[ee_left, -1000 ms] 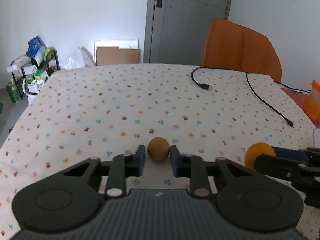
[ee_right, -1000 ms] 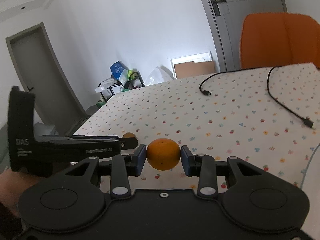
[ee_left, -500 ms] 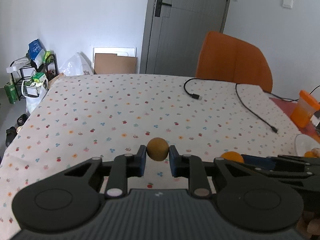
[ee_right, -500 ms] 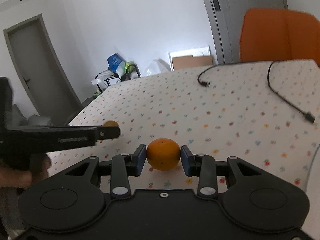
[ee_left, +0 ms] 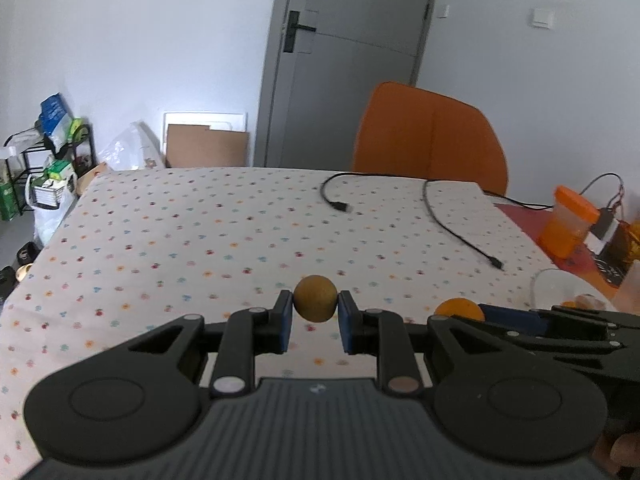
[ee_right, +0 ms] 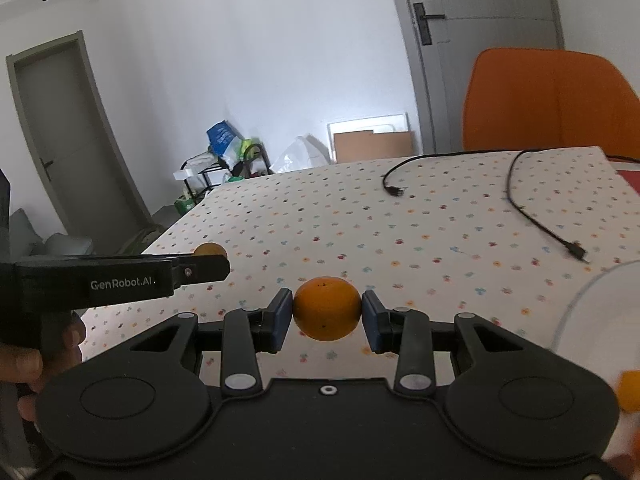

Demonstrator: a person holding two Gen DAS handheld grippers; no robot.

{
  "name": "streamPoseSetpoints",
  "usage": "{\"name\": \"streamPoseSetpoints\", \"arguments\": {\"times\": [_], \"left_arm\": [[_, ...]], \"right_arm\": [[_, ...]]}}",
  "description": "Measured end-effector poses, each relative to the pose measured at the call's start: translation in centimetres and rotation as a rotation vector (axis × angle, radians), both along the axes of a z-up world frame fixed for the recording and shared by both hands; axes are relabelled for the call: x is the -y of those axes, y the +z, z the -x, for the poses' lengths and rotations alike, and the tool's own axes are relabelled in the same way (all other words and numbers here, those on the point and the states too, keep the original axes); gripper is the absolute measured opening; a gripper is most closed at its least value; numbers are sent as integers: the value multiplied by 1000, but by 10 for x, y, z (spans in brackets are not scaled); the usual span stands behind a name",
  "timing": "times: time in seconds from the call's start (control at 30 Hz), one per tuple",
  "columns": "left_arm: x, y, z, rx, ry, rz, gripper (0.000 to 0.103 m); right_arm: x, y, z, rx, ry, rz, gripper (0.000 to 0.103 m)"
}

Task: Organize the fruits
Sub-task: 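Carry the orange and apricot over the white plate and open both tools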

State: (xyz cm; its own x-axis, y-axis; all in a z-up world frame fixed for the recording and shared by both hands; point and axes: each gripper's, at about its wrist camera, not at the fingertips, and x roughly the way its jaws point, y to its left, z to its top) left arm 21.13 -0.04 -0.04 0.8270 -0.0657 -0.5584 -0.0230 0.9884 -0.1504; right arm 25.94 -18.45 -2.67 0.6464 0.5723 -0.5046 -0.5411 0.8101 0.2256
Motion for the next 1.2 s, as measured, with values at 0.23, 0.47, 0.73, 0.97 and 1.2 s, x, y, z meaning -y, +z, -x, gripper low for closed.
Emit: {"name": "streamPoseSetpoints", "arguments": {"times": [0.23,0.47,0.73,0.97,1.2], "left_arm": [[30,4,6,19,-51,11,22],[58,6,12,27,-100,10,22],[86,8,16,31,-154,13,22],[112,6,17,27,-210,9,22],[128,3,17,22,-246,3,22]], "right_arm": [[32,8,17,31,-52,4,36],[67,12,27,47,-117,3,36],[99,12,38,55,-167,-3,36],[125,13,52,63,-205,0,36],[144,6,53,47,-234,-17,42]]}}
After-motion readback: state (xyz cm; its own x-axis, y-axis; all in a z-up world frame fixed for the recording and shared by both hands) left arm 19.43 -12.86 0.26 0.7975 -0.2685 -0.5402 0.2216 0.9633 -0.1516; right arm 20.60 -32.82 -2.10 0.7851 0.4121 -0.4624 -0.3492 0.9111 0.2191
